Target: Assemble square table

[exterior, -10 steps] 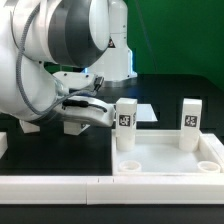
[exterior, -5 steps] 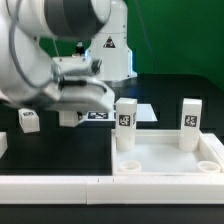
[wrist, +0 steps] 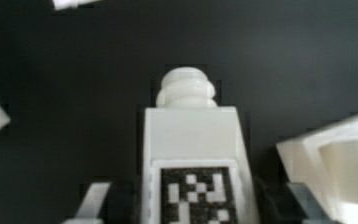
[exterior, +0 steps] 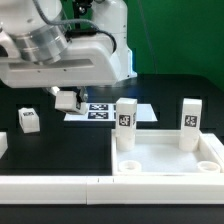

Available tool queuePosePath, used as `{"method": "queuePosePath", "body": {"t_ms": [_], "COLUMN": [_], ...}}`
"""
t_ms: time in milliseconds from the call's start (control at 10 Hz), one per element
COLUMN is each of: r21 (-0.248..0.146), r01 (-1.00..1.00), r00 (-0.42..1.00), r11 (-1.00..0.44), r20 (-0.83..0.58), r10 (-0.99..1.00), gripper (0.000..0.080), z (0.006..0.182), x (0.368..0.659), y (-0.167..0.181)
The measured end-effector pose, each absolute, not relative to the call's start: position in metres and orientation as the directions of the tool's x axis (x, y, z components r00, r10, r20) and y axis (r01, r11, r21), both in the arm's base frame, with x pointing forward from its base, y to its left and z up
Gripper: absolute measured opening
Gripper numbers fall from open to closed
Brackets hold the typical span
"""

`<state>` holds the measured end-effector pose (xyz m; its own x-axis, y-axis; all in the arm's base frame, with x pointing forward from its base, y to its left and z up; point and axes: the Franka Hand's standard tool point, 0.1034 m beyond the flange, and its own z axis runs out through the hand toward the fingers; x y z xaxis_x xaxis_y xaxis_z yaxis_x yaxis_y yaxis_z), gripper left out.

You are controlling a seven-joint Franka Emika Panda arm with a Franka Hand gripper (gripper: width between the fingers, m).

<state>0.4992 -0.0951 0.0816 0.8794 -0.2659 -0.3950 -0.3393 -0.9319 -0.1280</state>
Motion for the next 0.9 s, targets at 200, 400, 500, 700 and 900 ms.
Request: {"method": "queuePosePath", "body": {"t_ms": [200,400,500,700,900], "r21": [-0.131,-0.128,-0.128,-0.096,-0.070], "r01": [-0.274,-0.220,-0.202,-0.196,-0.191], "r00": [0.950,0.975,0.976,0.955,0.920], "r11": [-0.953,-0.967,-0.971,-0.976,-0.979], "r20": [-0.191,0.000,0.056,0.208,0.335], "r10": [-0.247,-0.222,-0.211,-0.213,-0.203], "gripper": [0.0284,0.0284,0.0284,0.0284,0.0284], "z": [0.100,0.117,0.121,0.116,0.118], "x": [0.547,0.579,0.589,0.589,0.593], "y": [-0.076,-0.046,-0.034,-0.047,-0.048]}}
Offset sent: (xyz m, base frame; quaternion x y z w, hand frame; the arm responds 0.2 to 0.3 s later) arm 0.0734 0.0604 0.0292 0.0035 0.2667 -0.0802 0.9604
